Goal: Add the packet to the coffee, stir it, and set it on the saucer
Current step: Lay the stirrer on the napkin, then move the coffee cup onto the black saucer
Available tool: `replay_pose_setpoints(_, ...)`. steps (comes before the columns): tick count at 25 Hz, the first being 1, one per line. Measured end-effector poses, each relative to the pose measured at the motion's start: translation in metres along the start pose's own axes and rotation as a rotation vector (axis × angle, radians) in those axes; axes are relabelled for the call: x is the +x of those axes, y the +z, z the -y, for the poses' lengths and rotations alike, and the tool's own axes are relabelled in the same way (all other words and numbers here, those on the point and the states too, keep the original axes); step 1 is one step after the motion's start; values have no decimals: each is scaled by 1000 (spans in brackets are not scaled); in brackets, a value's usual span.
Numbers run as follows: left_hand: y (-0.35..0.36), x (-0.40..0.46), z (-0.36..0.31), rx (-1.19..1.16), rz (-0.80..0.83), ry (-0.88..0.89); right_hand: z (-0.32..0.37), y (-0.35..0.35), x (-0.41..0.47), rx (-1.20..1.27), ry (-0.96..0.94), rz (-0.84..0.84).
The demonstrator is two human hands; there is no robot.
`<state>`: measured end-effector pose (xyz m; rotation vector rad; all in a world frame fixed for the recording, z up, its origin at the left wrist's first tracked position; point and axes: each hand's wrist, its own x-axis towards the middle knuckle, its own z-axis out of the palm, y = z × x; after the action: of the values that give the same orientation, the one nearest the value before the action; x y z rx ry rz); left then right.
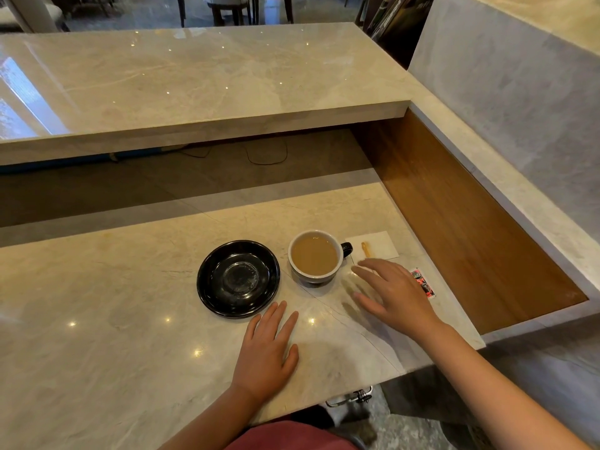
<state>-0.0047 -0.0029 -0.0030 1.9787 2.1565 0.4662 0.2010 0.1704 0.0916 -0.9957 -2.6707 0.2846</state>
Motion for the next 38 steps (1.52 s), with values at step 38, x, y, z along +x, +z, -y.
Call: replay_pose_setpoints(38,3,-1,0,20,-32,-6,85,-6,136,-153,-185,508)
